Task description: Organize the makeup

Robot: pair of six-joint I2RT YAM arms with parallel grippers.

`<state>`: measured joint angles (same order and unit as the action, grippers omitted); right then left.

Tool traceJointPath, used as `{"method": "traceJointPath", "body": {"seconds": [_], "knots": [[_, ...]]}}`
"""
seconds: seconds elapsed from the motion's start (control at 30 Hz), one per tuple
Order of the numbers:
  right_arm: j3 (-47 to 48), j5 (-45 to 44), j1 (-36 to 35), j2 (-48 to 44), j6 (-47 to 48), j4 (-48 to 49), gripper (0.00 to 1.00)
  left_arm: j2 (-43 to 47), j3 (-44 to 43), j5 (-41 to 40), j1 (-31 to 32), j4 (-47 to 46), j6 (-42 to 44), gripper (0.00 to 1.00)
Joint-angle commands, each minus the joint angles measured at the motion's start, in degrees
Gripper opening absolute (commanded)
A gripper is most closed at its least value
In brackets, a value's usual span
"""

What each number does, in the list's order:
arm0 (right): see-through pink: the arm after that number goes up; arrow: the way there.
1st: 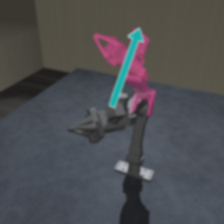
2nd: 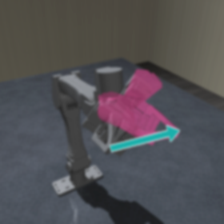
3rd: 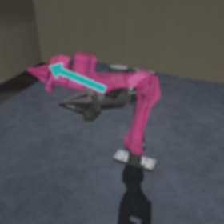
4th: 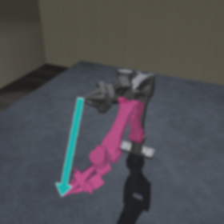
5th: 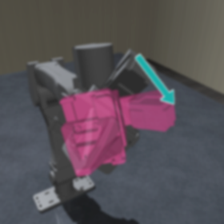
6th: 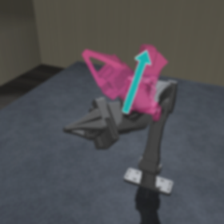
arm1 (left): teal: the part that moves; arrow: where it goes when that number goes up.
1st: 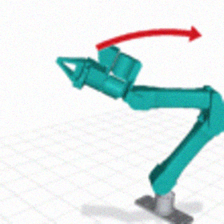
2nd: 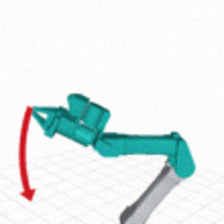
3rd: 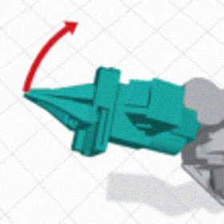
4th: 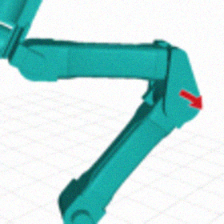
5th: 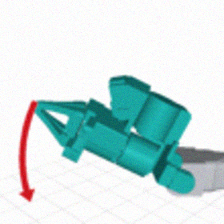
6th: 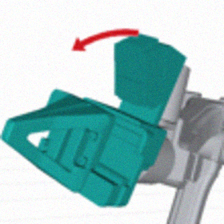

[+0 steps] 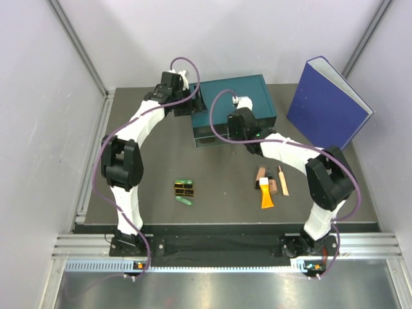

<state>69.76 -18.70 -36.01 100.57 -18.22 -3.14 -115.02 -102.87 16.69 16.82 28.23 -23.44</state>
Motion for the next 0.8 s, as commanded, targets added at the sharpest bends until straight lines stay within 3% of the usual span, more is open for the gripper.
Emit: {"method": "traceJointPath", "body": {"seconds": [0.0, 0.1, 0.77], "knots": [[1.79, -1.43, -0.64, -3.37, -0.59, 8.32, 0.12, -0.64, 0.56, 0.63, 0.5, -0.02, -0.2, 0.88], [1.61, -0.99, -0.82, -3.8, -0.5, 7.62, 0.0, -0.82, 0.39, 0.36, 0.5, 0.6, -0.38, 0.88], [-11.57, 4.46, -2.22, -19.27, -2.44, -1.34, 0.0, -3.63, -3.56, -2.36, 0.41, 5.96, -4.24, 0.88]]}}
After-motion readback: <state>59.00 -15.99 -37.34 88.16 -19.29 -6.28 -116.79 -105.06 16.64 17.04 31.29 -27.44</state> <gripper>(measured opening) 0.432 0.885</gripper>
